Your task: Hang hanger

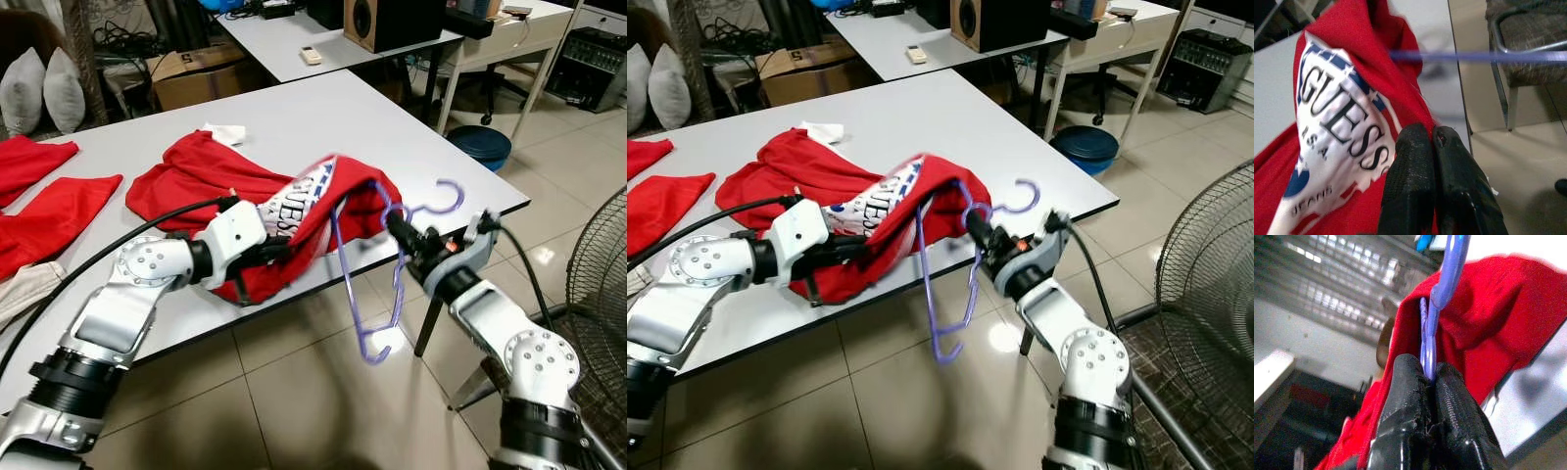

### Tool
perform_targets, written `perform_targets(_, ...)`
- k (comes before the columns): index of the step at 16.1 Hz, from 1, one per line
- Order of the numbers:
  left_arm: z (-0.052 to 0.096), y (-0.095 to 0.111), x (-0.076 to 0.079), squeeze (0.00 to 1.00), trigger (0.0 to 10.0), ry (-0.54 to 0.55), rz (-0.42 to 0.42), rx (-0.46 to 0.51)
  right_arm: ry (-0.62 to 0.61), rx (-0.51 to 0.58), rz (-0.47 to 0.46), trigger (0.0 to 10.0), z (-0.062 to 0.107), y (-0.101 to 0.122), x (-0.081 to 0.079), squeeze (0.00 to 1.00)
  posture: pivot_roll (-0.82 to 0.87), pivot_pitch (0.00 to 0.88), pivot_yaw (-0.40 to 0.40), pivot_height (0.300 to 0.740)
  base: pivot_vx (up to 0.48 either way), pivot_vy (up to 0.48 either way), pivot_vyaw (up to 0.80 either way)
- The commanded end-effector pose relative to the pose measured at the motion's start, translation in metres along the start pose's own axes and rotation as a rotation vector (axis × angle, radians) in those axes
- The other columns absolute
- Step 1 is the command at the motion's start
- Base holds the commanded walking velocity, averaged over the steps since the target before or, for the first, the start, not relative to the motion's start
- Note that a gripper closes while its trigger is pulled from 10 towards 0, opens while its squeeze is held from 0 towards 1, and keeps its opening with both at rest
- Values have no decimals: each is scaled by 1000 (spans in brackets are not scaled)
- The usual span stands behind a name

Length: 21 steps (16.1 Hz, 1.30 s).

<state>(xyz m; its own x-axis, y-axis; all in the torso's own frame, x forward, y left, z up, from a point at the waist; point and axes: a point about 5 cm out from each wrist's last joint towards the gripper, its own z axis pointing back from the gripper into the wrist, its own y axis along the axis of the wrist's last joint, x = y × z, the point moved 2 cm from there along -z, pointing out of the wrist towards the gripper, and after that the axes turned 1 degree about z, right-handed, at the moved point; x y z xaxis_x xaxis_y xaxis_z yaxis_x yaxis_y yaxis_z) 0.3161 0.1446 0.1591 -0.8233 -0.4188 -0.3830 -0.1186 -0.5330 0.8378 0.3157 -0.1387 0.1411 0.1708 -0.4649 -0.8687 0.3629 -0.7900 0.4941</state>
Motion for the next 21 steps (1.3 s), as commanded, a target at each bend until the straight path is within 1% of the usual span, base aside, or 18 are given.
perform_targets(1,4,-3,1,0,0,-29,9,-35,-50,84,7,10000,-4,14,7,0,-207,0,105,740,0,0,0)
perform_targets(2,4,-3,2,0,0,-40,18,-27,-58,98,-4,10000,-6,14,8,0,-208,0,106,740,0,0,0)
perform_targets(3,5,0,3,0,0,-67,40,-12,-81,138,-40,10000,-13,16,11,0,-204,0,109,740,0,0,0)
perform_targets(4,5,0,5,0,0,-89,41,-18,-95,164,-84,10000,-18,17,13,0,-202,0,109,740,0,0,0)
perform_targets(5,5,-1,8,0,0,-114,27,-26,-105,222,-214,10000,-32,17,12,0,-189,0,109,740,0,0,0)
perform_targets(6,3,0,9,0,0,-115,24,-22,-94,236,-254,10000,-38,17,9,0,-186,0,107,740,0,0,0)
perform_targets(7,0,2,9,0,0,-116,16,-15,-69,252,-325,10000,-45,17,3,0,-181,0,107,740,0,0,0)
perform_targets(8,-3,4,9,0,0,-116,13,-6,-51,247,-356,10000,-51,15,-2,0,-181,0,107,740,0,0,0)
perform_targets(10,-8,10,12,0,0,-147,24,20,-47,223,-317,10000,-62,6,-8,0,-174,0,109,740,0,0,0)
perform_targets(11,-9,12,13,0,0,-156,30,27,-49,224,-320,10000,-64,5,-9,0,-174,0,109,740,0,0,0)
perform_targets(13,-6,21,21,0,0,-244,95,82,-95,259,-331,10000,-73,5,-4,0,-173,0,110,740,0,0,0)
perform_targets(14,-4,23,31,0,0,-331,129,90,-106,282,-376,10000,-77,6,-4,0,-173,0,109,740,0,0,0)
perform_targets(15,-4,22,37,0,0,-378,132,79,-99,293,-392,10000,-80,7,-7,0,-172,0,108,740,0,0,0)
perform_targets(16,-5,22,43,0,0,-411,132,74,-95,295,-383,10000,-83,7,-10,0,-172,0,106,740,0,0,0)
perform_targets(18,-14,27,47,0,0,-414,162,121,-93,317,-405,10000,-88,8,-14,0,-166,0,97,740,0,0,0)
perform_targets(19,-17,28,47,0,0,-408,175,128,-89,318,-416,10000,-90,8,-15,0,-163,0,92,740,0,0,0)
perform_targets(21,-25,31,48,0,0,-406,216,159,-79,308,-413,10000,-97,4,-20,0,-151,0,70,740,0,0,0)
